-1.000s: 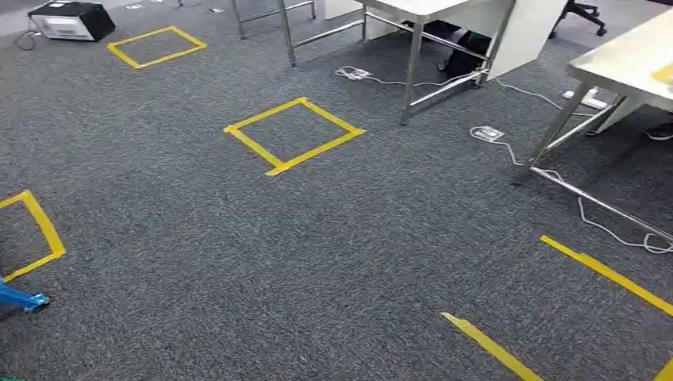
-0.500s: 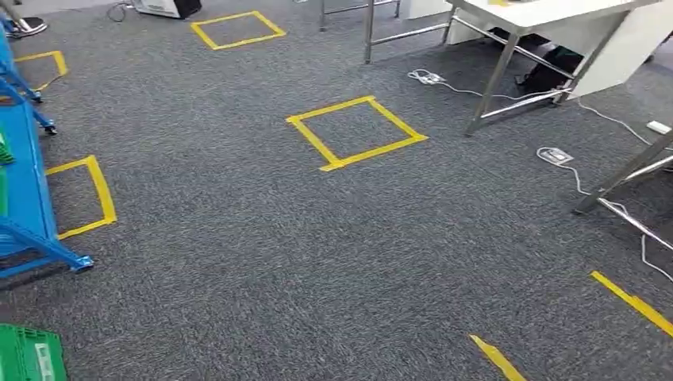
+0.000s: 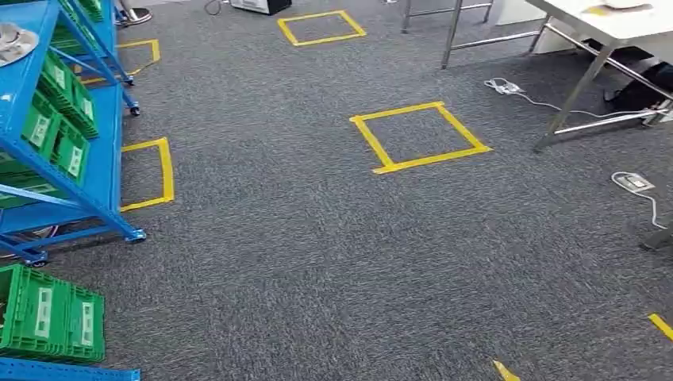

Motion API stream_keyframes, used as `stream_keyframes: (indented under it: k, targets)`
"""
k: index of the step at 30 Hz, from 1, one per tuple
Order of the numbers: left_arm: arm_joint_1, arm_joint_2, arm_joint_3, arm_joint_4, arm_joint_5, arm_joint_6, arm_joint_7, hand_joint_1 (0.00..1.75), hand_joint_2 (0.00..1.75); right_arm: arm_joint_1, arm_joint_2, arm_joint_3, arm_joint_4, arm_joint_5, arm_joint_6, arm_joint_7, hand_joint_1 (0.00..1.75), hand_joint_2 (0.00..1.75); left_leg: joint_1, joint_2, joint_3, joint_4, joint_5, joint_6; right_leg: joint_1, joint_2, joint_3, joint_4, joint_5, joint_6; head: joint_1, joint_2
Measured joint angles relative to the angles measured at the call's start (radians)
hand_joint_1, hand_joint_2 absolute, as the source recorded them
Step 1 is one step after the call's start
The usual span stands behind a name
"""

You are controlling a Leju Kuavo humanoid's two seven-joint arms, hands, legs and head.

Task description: Take the parts from the cabinet and place them on the table.

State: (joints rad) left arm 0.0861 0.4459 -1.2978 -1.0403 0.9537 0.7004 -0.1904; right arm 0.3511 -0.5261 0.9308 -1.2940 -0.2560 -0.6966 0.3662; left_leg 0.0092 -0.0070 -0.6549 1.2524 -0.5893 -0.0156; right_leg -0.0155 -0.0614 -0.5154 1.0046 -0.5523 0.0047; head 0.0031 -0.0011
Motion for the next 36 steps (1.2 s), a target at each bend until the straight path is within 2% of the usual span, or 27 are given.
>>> stream_keyframes:
  k: [1,2,3,5,6,7,8,9,10,11,12,13,14,15,16,17,18,19,21,22,23,24,25,28,33,34,36]
  targets:
    - [0.0,0.0,-0.001,0.0,0.0,0.0,-0.002,0.0,0.0,0.0,0.0,0.0,0.0,0.002,0.0,0.0,0.0,0.0,-0.001,0.011,0.048,-0.092,0.044,0.005,0.001,-0.013,0.006,0.0,-0.004,0.002,0.0,0.0]
    - [0.0,0.0,-0.002,0.0,0.002,0.0,-0.005,0.0,0.0,0.0,0.0,0.0,0.0,0.003,0.0,0.0,0.0,0.0,-0.005,0.043,0.097,-0.182,0.077,0.013,0.001,-0.024,0.013,0.0,-0.008,0.004,0.0,0.0]
    - [-0.003,0.0,-0.002,0.0,0.003,0.0,-0.009,0.0,0.0,0.001,0.0,0.0,0.0,0.003,0.0,0.0,0.0,0.0,-0.017,0.101,0.119,-0.225,0.062,0.02,0.004,-0.034,0.019,0.0,-0.013,0.009,0.001,0.0]
    - [-0.004,0.0,-0.002,0.0,0.006,0.0,-0.015,0.0,0.0,-0.002,0.0,0.0,0.0,0.005,0.0,0.002,0.0,0.0,-0.021,0.074,0.113,-0.226,0.068,0.023,0.005,-0.052,0.024,0.0,-0.017,0.018,0.0,0.0]
    - [-0.002,0.001,-0.003,0.0,0.008,0.0,-0.016,0.0,0.0,-0.003,0.0,0.0,0.0,0.005,0.0,0.003,0.0,0.0,-0.023,0.063,0.11,-0.226,0.068,0.025,0.003,-0.064,0.036,-0.003,-0.017,0.022,0.002,0.0]
    - [0.0,0.002,-0.005,0.0,0.009,0.0,-0.016,0.0,0.0,-0.004,0.0,-0.001,0.0,0.006,0.0,0.003,0.0,0.0,-0.024,0.049,0.109,-0.234,0.074,0.033,0.003,-0.075,0.042,-0.008,-0.015,0.028,0.0,0.0]
    - [0.0,0.002,-0.008,0.0,0.009,0.0,-0.018,0.0,0.0,-0.003,0.0,-0.001,0.0,0.006,0.0,0.003,0.0,0.0,-0.012,0.04,0.119,-0.25,0.085,0.042,-0.002,-0.054,0.032,-0.005,-0.027,0.034,0.001,0.0]
    - [0.001,0.0,-0.008,0.0,0.009,0.0,-0.019,0.0,0.0,-0.001,0.0,0.0,0.0,0.006,0.0,0.002,0.0,0.0,-0.013,0.029,0.12,-0.254,0.089,0.047,-0.004,0.009,0.023,0.023,-0.048,0.035,0.005,0.0]
    - [0.001,0.0,-0.008,0.0,0.01,0.0,-0.019,0.0,0.0,-0.001,0.0,0.0,0.0,0.008,0.0,0.001,0.0,0.0,-0.013,0.019,0.118,-0.254,0.089,0.049,-0.004,0.04,-0.008,0.086,-0.081,0.036,0.008,0.0]
    - [0.0,0.0,-0.009,0.0,0.009,0.0,-0.019,0.0,0.0,0.001,0.0,0.0,0.0,0.006,0.0,0.004,0.0,0.0,-0.013,0.007,0.117,-0.254,0.088,0.05,-0.004,0.055,-0.055,0.181,-0.121,0.038,0.01,0.0]
    - [0.0,-0.002,-0.009,0.0,0.009,0.0,-0.02,0.0,0.0,0.001,0.0,0.0,0.002,0.006,0.0,0.005,0.0,0.0,-0.014,-0.006,0.117,-0.254,0.088,0.051,-0.004,0.06,-0.103,0.265,-0.147,0.04,0.009,0.0]
    - [-0.001,-0.003,-0.01,0.0,0.009,0.0,-0.02,0.0,0.0,0.001,0.0,0.0,0.002,0.006,0.0,0.005,0.0,0.0,-0.014,-0.02,0.117,-0.254,0.087,0.051,-0.003,0.06,-0.135,0.313,-0.149,0.042,0.009,0.0]
    - [-0.001,-0.004,-0.011,0.0,0.009,0.0,-0.02,0.0,0.0,0.0,0.0,0.001,0.002,0.006,0.0,0.005,0.0,0.0,-0.014,-0.034,0.12,-0.254,0.086,0.051,-0.004,0.06,-0.141,0.307,-0.126,0.043,0.009,0.0]
    - [0.0,-0.004,-0.012,0.0,0.01,0.0,-0.02,0.0,0.0,0.0,0.0,0.001,0.002,0.006,0.0,0.005,0.0,0.0,-0.012,-0.047,0.123,-0.254,0.085,0.05,-0.005,0.061,-0.128,0.26,-0.084,0.043,0.008,0.0]
    - [-0.001,-0.005,-0.012,0.0,0.01,0.0,-0.02,0.0,0.0,0.0,-0.001,0.001,0.002,0.006,0.0,0.005,0.0,0.0,-0.01,-0.063,0.128,-0.252,0.082,0.046,-0.007,0.066,-0.094,0.175,-0.028,0.044,0.009,0.0]
    - [-0.001,-0.006,-0.012,0.0,0.01,0.0,-0.02,0.0,0.0,0.0,-0.001,0.001,0.002,0.006,0.0,0.004,0.0,0.0,-0.008,-0.077,0.131,-0.249,0.078,0.039,-0.012,0.096,-0.053,0.08,0.021,0.047,0.009,0.0]
    - [-0.002,-0.005,-0.012,0.0,0.011,0.0,-0.02,0.0,0.0,0.0,-0.001,0.001,0.003,0.006,0.0,0.004,0.0,0.0,-0.009,-0.089,0.127,-0.244,0.074,0.033,-0.018,0.152,-0.032,0.037,0.017,0.049,0.009,0.0]
    - [-0.008,-0.005,-0.012,0.0,0.012,0.0,-0.02,0.0,0.0,0.002,-0.001,0.002,0.003,0.006,0.0,0.004,0.0,0.0,-0.012,-0.1,0.122,-0.229,0.069,0.027,-0.021,0.158,-0.025,0.004,0.008,0.044,0.009,0.0]
    - [-0.004,-0.003,-0.011,0.001,0.014,0.0,-0.022,0.0,0.0,-0.001,-0.002,0.0,0.004,0.004,0.0,-0.003,0.0,0.0,-0.007,-0.12,0.116,-0.242,0.074,0.016,-0.012,0.138,-0.018,0.016,0.005,0.031,0.01,0.0]
    - [-0.002,-0.003,-0.013,0.001,0.015,0.0,-0.022,0.0,0.0,0.0,-0.002,-0.001,0.004,0.005,0.0,-0.008,0.0,0.0,-0.005,-0.125,0.119,-0.241,0.075,0.014,-0.015,0.133,-0.017,0.009,0.009,0.026,0.008,0.0]
    - [0.001,-0.002,-0.013,0.001,0.017,0.0,-0.022,0.0,0.0,-0.001,-0.002,-0.001,0.004,0.004,0.0,-0.013,0.0,0.0,-0.005,-0.123,0.121,-0.24,0.074,0.034,-0.016,0.132,-0.019,0.008,0.011,0.032,0.01,0.0]
    - [0.002,-0.002,-0.013,0.001,0.018,0.0,-0.022,0.0,0.0,-0.001,-0.002,-0.001,0.005,0.002,0.0,-0.013,0.0,0.0,-0.006,-0.124,0.121,-0.24,0.076,0.05,-0.016,0.131,-0.024,0.008,0.011,0.032,0.006,0.0]
    - [0.004,0.0,-0.014,0.001,0.018,0.001,-0.022,0.0,0.0,-0.001,-0.002,-0.001,0.004,-0.002,0.0,-0.015,0.0,0.0,-0.008,-0.124,0.122,-0.242,0.076,0.057,-0.014,0.129,-0.021,0.008,0.009,0.028,0.008,0.0]
    - [0.002,0.003,-0.014,0.001,0.018,0.002,-0.02,0.0,0.0,-0.001,-0.002,-0.001,0.005,-0.011,0.0,-0.021,0.0,0.0,-0.007,-0.122,0.126,-0.246,0.077,0.059,-0.011,0.129,-0.016,0.008,0.007,0.026,0.008,0.0]
    - [0.0,0.003,-0.016,0.001,0.021,0.002,-0.019,0.0,0.0,-0.001,-0.002,0.001,0.005,-0.041,0.0,-0.038,0.0,0.0,-0.006,-0.12,0.127,-0.249,0.079,0.053,-0.008,0.13,-0.008,0.009,0.005,0.021,0.008,0.0]
    - [0.0,0.003,-0.016,0.001,0.021,0.002,-0.021,0.0,0.0,-0.002,-0.002,0.001,0.005,-0.044,0.0,-0.04,0.0,0.0,-0.006,-0.12,0.127,-0.249,0.077,0.047,-0.007,0.13,-0.008,0.009,0.004,0.02,0.008,0.0]
    - [0.0,0.003,-0.016,0.001,0.021,0.002,-0.024,0.0,0.0,-0.002,-0.002,0.001,0.005,-0.048,0.0,-0.043,0.0,0.0,-0.003,-0.12,0.128,-0.251,0.073,0.026,-0.005,0.13,-0.008,0.01,0.002,0.017,0.008,0.0]
